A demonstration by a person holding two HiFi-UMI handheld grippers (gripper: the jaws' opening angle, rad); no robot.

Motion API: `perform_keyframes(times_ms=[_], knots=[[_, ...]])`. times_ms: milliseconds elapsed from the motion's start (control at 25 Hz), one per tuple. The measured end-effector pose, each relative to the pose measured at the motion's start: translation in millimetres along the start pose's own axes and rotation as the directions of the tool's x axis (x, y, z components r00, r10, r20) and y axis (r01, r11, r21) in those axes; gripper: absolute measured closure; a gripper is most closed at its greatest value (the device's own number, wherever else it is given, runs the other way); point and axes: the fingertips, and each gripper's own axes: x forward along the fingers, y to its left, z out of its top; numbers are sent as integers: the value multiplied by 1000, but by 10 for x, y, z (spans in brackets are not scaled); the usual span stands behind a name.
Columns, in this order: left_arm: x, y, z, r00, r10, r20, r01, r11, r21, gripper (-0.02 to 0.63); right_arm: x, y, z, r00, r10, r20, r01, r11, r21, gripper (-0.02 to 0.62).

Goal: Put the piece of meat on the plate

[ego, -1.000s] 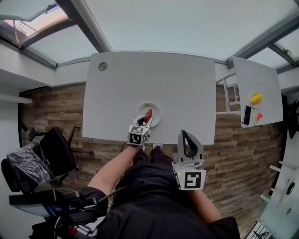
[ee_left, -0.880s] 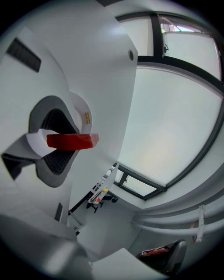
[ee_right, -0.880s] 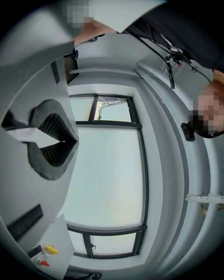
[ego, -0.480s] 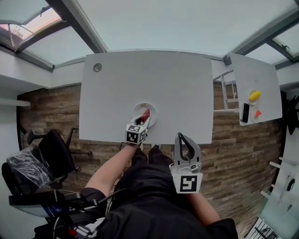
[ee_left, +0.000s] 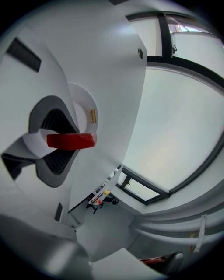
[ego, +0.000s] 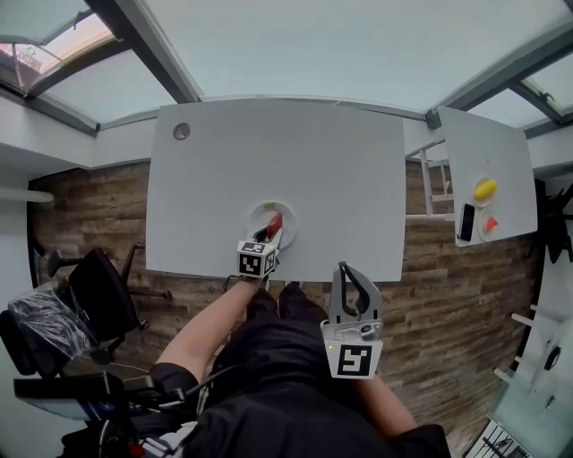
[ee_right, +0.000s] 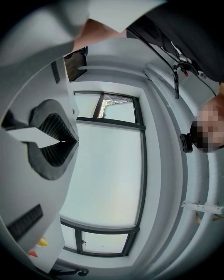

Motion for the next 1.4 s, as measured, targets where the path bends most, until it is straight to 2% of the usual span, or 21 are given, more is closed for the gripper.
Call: perform_keyframes(times_ms=[80,280,440,600,720,840,1000,1200,1400], knots=[[4,-3,21,1000,1,6,-2,1000,9,511,23,61,73,999,10,31,-10,1000,-18,591],[4,-53,59,1000,20,-1,-20,995,98,509,33,150,144,998,45,49,-42,997,-66,591],[19,-13,35,1000,23,-7,-23,997,80,509,35,119,103,998,47,44,-45,998,-50,591],[44,-31,-13,999,-29,-16,30,999,19,509,73,130,70,997,65,37,-64,998,-27,591],[46,-44,9,1000,-21,-12,21,997,68,509,121,218,83,995,93,39,-93,996,1,591],[38,-76,15,1000,-1,-15,3,994,110,509,45,235,137,994,97,56,-96,995,-12,591],[42,-14,-38,999,22,-32,-18,992,121,491,16,163,219,992,78,103,-75,997,-33,591],[50,34,-56,999,36,-40,-32,995,98,454,36,194,4,994,107,25,-107,994,-14,591],[57,71,-89,997,49,-63,-39,988,150,436,8,166,-69,994,106,-5,-106,994,-5,591]])
